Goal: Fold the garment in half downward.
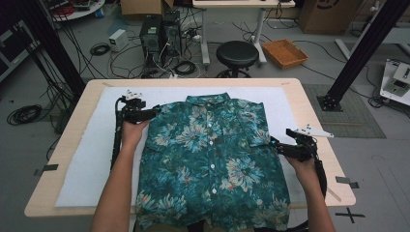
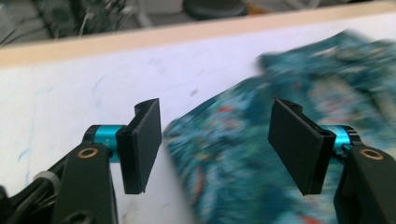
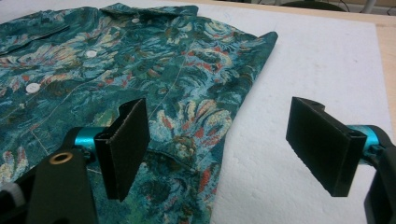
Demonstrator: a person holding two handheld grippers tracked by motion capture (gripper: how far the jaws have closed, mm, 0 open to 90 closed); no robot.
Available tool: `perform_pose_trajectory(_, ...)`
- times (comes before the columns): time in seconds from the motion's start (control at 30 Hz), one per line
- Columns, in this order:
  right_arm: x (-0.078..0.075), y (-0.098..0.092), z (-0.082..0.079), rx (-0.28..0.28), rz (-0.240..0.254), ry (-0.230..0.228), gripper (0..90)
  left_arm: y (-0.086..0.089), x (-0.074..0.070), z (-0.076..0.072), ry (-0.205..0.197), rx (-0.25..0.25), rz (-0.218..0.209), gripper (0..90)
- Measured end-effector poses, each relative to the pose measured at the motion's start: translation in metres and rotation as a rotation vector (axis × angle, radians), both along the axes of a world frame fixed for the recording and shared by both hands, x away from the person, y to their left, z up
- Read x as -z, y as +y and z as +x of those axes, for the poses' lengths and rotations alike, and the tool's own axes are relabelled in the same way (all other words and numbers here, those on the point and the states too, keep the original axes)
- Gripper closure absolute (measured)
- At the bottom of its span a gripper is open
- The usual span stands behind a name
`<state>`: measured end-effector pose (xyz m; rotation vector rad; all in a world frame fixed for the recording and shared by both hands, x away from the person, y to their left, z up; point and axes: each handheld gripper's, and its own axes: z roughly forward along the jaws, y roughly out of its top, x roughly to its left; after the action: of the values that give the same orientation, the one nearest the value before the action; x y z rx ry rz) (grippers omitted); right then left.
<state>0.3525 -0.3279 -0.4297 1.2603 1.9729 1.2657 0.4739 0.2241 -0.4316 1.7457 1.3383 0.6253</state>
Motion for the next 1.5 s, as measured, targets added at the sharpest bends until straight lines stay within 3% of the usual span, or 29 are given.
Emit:
perform_pose_trajectory(0.1, 0.001, 0.003, 0.001, -0.009, 0.003, 0.008, 21.9, 0.005, 0.011, 0.007, 0.027, -0.038, 0.02, 41.8)
perform_pose_trajectory(0.23, 0.001, 0.008, 0.004, -0.023, -0.008, 0.01, 21.9, 0.005, 0.018, 0.014, 0.057, -0.043, 0.049, 44.4)
perform_pose_trajectory(0.33, 0.0, 0.011, 0.006, -0.03, -0.015, 0.01, 21.8, 0.001, 0.018, 0.019, 0.066, -0.023, 0.086, 44.4)
perform_pose_trajectory(0.4, 0.0, 0.013, 0.007, -0.032, -0.017, 0.012, 21.9, -0.001, 0.018, 0.021, 0.051, -0.015, 0.119, 45.1)
perform_pose_trajectory(0.5, -0.001, 0.014, 0.007, -0.036, -0.02, 0.011, 21.9, -0.003, 0.019, 0.024, 0.072, 0.002, 0.146, 49.8)
perform_pose_trajectory(0.57, -0.001, 0.015, 0.008, -0.038, -0.021, 0.014, 21.9, -0.006, 0.019, 0.024, 0.065, 0.026, 0.168, 56.1)
perform_pose_trajectory(0.83, -0.005, 0.015, 0.023, -0.028, -0.024, 0.031, 21.9, -0.009, 0.019, 0.024, 0.056, 0.1, 0.176, 76.1)
perform_pose_trajectory(1.0, -0.004, 0.015, 0.057, 0.022, -0.062, 0.088, 21.9, -0.012, 0.019, 0.023, 0.059, 0.111, 0.175, 86.9)
perform_pose_trajectory(1.13, 0.001, 0.017, 0.091, 0.03, -0.084, 0.116, 21.9, -0.013, 0.019, 0.023, 0.061, 0.104, 0.176, 87.5)
perform_pose_trajectory(1.27, 0.005, 0.019, 0.12, 0.076, -0.099, 0.165, 22.2, -0.013, 0.019, 0.023, 0.073, 0.081, 0.15, 87.5)
perform_pose_trajectory(1.37, 0.009, 0.018, 0.137, 0.116, -0.087, 0.171, 31.3, -0.014, 0.019, 0.023, 0.075, 0.066, 0.147, 87.5)
perform_pose_trajectory(1.5, 0.012, 0.021, 0.155, 0.138, -0.123, 0.18, 40.6, -0.014, 0.018, 0.023, 0.094, 0.035, 0.106, 87.5)
